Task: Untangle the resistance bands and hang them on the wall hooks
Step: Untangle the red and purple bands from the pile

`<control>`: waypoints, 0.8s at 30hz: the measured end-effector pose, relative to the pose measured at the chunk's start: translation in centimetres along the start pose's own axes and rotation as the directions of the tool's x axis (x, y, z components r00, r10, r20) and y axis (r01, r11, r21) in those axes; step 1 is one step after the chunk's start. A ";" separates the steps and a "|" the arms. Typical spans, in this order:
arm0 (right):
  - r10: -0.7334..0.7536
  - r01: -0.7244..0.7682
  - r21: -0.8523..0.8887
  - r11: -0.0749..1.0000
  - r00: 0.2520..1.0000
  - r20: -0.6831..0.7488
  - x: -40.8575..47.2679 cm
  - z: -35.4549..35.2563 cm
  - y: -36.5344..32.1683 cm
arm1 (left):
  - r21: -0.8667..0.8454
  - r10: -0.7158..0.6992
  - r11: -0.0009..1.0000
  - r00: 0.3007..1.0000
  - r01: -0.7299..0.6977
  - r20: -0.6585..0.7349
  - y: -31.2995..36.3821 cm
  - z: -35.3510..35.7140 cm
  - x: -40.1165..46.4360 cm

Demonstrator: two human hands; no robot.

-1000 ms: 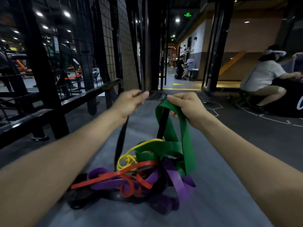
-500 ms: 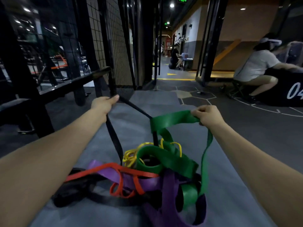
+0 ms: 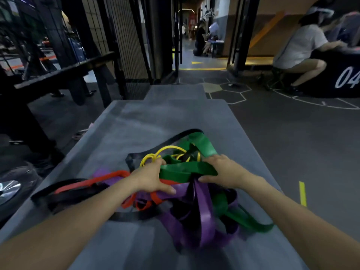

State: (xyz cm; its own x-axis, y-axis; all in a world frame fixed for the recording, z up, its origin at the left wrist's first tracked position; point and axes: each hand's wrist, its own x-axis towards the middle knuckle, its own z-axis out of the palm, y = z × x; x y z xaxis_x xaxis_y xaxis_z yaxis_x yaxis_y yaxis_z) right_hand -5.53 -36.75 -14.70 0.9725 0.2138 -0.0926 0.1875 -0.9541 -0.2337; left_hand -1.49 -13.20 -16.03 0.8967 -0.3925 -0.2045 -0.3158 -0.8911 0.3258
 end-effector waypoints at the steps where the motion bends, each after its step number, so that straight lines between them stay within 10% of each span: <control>1: 0.011 -0.012 -0.038 0.999 1.000 -0.009 -0.3 0.1 0.1 | 0.033 -0.029 0.999 0.998 0.030 -0.051 0.2 -0.1 -0.1; 14: 0.398 -0.301 0.274 0.913 0.801 -0.447 1.5 -7.4 3.9 | -0.148 -0.133 0.988 0.685 0.037 -0.716 -4.8 -17.2 -2.7; 19: 0.380 -0.365 0.105 0.925 0.886 -0.264 2.0 -3.9 0.5 | -0.246 -0.128 0.969 0.837 -0.008 -0.532 -6.6 -12.8 -2.5; 24: 0.164 -0.092 0.234 0.968 0.937 -0.308 4.1 -1.2 -7.9 | -0.302 -0.157 0.952 0.931 0.054 -0.328 -7.6 -10.1 -2.5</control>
State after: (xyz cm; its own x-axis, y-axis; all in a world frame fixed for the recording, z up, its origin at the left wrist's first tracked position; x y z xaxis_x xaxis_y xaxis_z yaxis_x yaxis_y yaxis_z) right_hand -2.86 -28.60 -12.05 0.9846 -0.0207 0.1735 0.0595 -0.8939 -0.4443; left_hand 1.86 -3.12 -8.66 0.9866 -0.1510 0.0615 -0.1586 -0.8009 0.5774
